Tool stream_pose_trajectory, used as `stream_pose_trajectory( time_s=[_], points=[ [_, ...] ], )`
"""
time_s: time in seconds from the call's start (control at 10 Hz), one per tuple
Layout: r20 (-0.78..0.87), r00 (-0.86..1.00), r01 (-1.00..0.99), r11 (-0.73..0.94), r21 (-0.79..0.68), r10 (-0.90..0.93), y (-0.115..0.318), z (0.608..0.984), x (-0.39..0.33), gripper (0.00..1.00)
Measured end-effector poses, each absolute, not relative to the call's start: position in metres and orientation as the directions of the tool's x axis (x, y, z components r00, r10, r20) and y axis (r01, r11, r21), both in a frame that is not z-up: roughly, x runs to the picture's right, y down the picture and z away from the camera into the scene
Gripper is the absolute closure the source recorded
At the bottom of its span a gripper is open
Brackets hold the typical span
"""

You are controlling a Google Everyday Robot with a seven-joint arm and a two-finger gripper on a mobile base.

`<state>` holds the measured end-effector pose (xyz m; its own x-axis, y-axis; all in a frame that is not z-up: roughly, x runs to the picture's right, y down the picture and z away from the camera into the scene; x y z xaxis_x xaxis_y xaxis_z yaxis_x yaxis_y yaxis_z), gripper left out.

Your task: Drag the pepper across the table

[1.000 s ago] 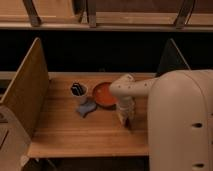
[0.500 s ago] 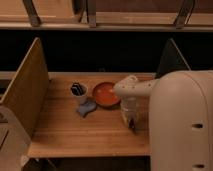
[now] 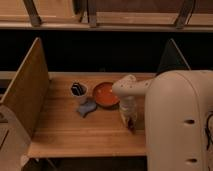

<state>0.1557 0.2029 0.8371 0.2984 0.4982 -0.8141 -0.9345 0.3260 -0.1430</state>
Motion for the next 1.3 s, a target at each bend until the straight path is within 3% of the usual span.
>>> stream_pose_trajectory(
  time_s=[0.8, 1.3],
  points=[
    [-0.902, 0.111, -0.967, 0.255, -0.002, 0.416, 0.24, 0.832, 0.235, 1.0],
    [-0.899, 0.032, -0.963, 0.255, 0.089, 0.436, 0.232, 0.827, 0.274, 1.0]
  ],
)
